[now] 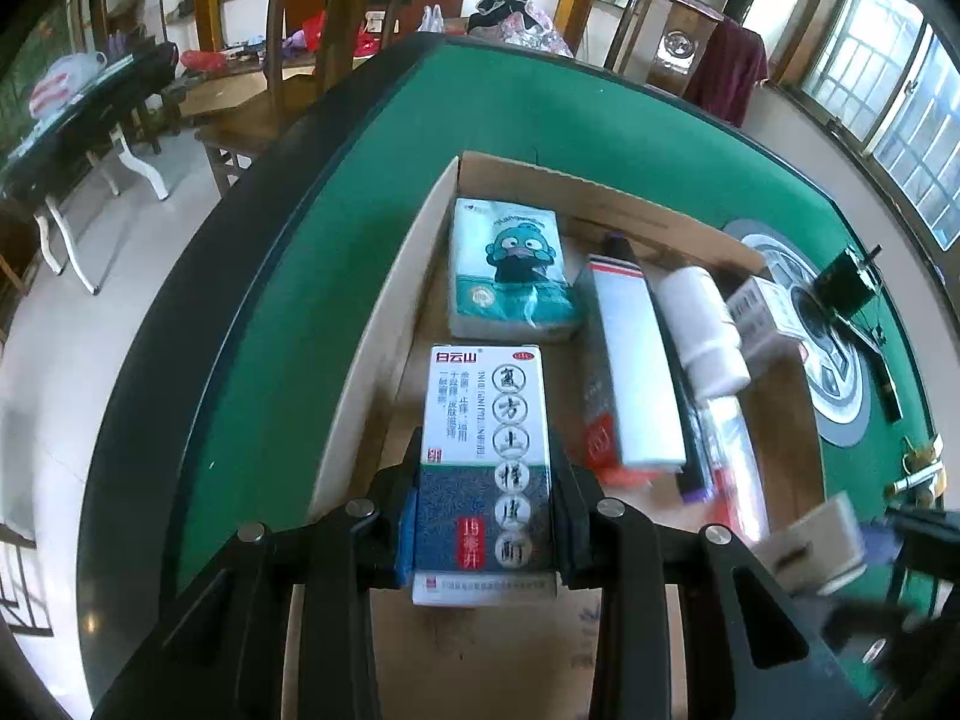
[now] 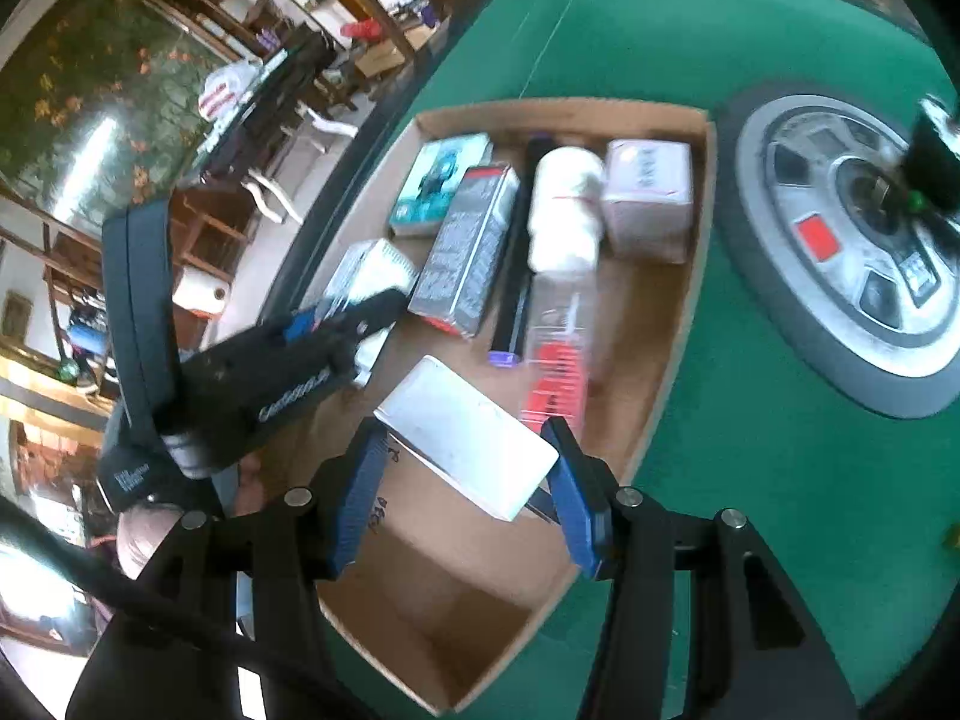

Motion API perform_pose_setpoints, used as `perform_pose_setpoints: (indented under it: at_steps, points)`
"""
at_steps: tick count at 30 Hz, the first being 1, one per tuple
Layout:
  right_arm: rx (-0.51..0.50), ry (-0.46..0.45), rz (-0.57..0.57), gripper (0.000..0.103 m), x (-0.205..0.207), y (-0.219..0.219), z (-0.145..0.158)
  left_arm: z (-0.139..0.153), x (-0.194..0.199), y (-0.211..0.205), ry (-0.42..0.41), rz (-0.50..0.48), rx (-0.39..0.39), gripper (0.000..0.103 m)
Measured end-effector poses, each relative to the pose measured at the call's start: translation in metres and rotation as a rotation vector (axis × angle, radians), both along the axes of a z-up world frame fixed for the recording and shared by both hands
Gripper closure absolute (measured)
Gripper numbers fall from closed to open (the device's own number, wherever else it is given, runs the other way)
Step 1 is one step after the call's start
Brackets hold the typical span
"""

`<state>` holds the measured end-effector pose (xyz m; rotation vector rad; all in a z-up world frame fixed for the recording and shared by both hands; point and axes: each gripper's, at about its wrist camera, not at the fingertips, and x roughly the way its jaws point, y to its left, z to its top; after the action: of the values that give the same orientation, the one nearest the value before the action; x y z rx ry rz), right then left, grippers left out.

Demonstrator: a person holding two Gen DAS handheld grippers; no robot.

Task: Organize objects
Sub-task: 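Carry medicine box and plug into the tray and open both grippers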

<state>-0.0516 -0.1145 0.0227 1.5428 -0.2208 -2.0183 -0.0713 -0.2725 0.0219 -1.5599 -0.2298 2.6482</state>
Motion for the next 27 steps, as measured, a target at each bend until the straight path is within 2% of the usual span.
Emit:
perform_pose_setpoints:
  at_steps: [8, 9, 13, 17, 20, 27]
  points:
    - [0.094, 0.067, 0.028, 0.051, -0.003, -0.031, -0.004, 0.003, -0.002, -0.005, 0.022, 0.012, 0.008, 0.071]
    - [0.114, 0.089, 0.033, 0.051, -0.003, -0.035, -0.004, 0.004, -0.002, -0.007, 0.023, 0.015, 0.015, 0.067]
    - [0.156, 0.129, 0.046, 0.051, -0.002, -0.043, -0.006, 0.013, 0.005, -0.016, 0.053, 0.028, 0.081, 0.061]
    - [0.213, 0.171, 0.053, 0.051, -0.002, -0.051, -0.008, 0.025, 0.017, -0.023, 0.101, 0.048, 0.082, 0.059]
    - [0.25, 0.197, 0.062, 0.051, -0.004, -0.056, -0.01, 0.032, 0.026, -0.027, 0.132, 0.075, 0.073, 0.052]
    - [0.297, 0.251, 0.068, 0.051, -0.003, -0.06, -0.005, 0.043, 0.044, -0.032, 0.174, 0.102, 0.092, 0.051]
